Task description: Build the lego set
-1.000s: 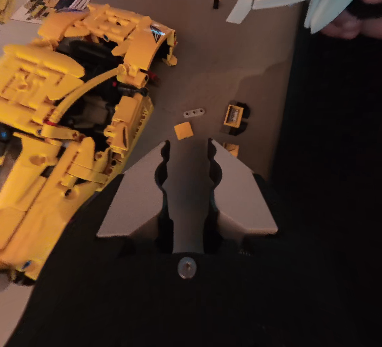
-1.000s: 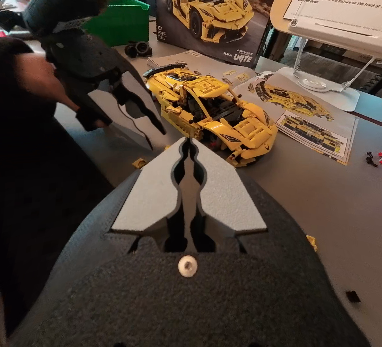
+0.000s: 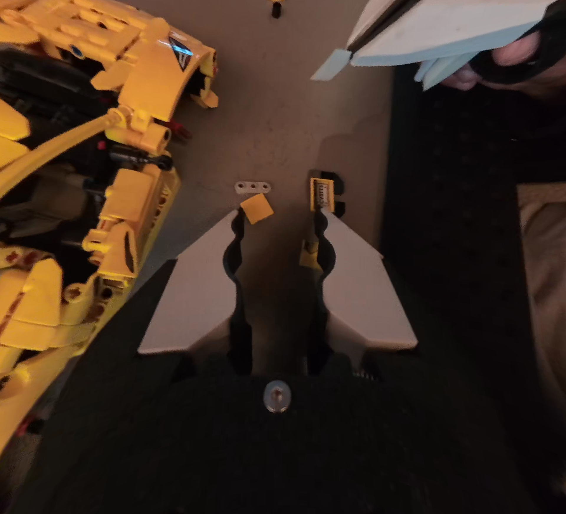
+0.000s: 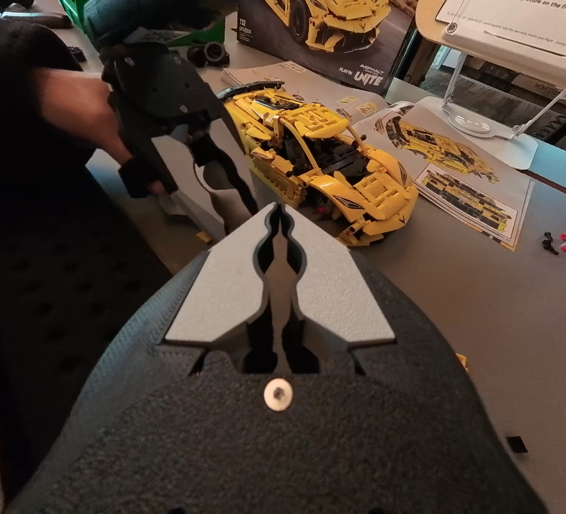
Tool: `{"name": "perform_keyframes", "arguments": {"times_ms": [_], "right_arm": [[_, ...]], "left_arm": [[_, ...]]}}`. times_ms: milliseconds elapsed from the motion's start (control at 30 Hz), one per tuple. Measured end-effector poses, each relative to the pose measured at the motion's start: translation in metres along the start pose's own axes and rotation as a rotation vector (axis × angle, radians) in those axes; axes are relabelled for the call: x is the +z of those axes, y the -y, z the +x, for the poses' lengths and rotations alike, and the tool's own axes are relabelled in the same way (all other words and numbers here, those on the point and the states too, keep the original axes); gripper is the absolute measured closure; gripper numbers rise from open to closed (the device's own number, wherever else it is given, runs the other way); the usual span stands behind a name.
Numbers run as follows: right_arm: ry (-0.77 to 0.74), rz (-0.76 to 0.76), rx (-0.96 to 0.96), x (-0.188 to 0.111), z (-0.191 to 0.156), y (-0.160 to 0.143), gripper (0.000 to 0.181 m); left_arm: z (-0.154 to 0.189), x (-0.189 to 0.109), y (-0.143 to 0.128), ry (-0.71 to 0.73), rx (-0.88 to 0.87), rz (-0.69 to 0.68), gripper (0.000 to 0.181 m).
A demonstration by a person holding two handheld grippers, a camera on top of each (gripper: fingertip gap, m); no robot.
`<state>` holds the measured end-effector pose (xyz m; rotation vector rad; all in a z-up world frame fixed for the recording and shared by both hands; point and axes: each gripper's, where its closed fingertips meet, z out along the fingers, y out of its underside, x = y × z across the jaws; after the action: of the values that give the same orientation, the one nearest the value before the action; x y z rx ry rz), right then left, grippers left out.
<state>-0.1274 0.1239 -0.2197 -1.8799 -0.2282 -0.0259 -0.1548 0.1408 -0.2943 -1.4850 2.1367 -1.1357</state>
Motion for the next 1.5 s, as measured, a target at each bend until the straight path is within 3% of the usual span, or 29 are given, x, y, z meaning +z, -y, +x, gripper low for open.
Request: {"name": "perform_keyframes", "arguments": {"times_ms": [100, 300, 667, 1233, 1500], "right_arm": [[0.002, 0.002, -0.002, 0.000, -0.001, 0.000, 0.181], [0.005, -0.003, -0.011, 0.000, -0.002, 0.000, 0.181], [0.007, -0.012, -0.010, 0.002, -0.002, -0.001, 0.181], [0.001, -0.042, -0.031, 0.005, -0.003, -0.006, 0.181], [-0.027, -0.143, -0.156, 0.015, -0.011, -0.020, 0.181]], "left_arm": [[0.013, -0.004, 0.000, -0.038, 0.022, 0.010, 0.135], [0.004, -0.013, 0.017, -0.049, 0.170, 0.118, 0.136], [-0.004, 0.000, -0.003, -0.114, 0.221, -0.018, 0.135], [-0.006, 0.002, -0.003, -0.081, 0.283, -0.023, 0.146], [0.003, 0.005, -0.003, -0.099, 0.352, -0.020, 0.163]]}}
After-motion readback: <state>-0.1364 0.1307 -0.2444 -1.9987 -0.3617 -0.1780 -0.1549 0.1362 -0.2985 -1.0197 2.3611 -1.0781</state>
